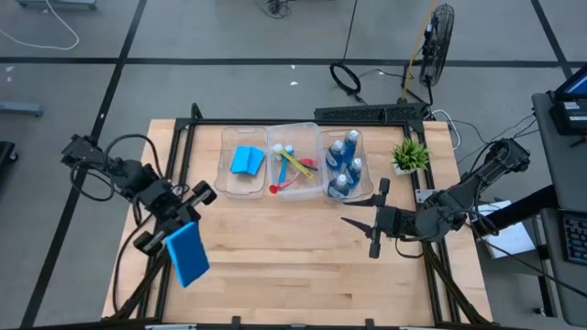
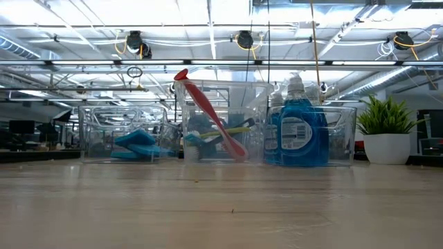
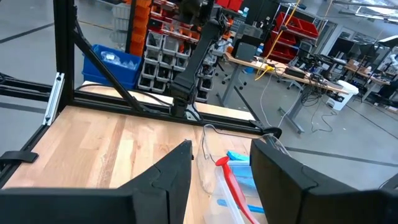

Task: Pick & Place Kitchen Sink Supplies
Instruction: Put the blue dishwashing sponge into the left transparent bin

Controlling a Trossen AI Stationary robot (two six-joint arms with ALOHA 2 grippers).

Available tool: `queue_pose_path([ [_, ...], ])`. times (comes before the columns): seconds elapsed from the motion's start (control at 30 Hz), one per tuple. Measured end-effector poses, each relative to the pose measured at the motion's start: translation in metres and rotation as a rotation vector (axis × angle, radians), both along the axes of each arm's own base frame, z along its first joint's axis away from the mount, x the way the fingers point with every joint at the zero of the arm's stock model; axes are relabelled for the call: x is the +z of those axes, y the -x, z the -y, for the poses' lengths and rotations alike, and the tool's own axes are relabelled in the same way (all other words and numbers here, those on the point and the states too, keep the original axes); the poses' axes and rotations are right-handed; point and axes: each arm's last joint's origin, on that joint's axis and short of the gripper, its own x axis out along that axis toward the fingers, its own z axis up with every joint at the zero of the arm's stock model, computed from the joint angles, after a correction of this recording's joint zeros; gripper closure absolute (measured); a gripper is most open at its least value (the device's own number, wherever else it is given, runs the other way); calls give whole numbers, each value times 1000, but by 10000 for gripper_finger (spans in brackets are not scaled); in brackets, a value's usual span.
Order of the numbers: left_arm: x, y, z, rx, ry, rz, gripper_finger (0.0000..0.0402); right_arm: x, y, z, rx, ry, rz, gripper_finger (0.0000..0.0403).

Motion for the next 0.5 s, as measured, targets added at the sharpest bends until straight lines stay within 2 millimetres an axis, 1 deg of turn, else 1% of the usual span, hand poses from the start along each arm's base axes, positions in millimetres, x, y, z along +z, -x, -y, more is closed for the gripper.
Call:
queue_pose_path([
  [0.2,-1,0,0,-9,0,-19,402,0,0,0,0,0,0,250],
  [0.27,-4,-2,0,0,29,-84,402,0,0,0,0,0,1,250],
  [0.33,-10,-5,0,43,87,-204,402,0,0,0,0,0,1,250],
  [0.5,-34,-13,-5,216,296,-589,402,0,0,0,-2,-1,1,250],
])
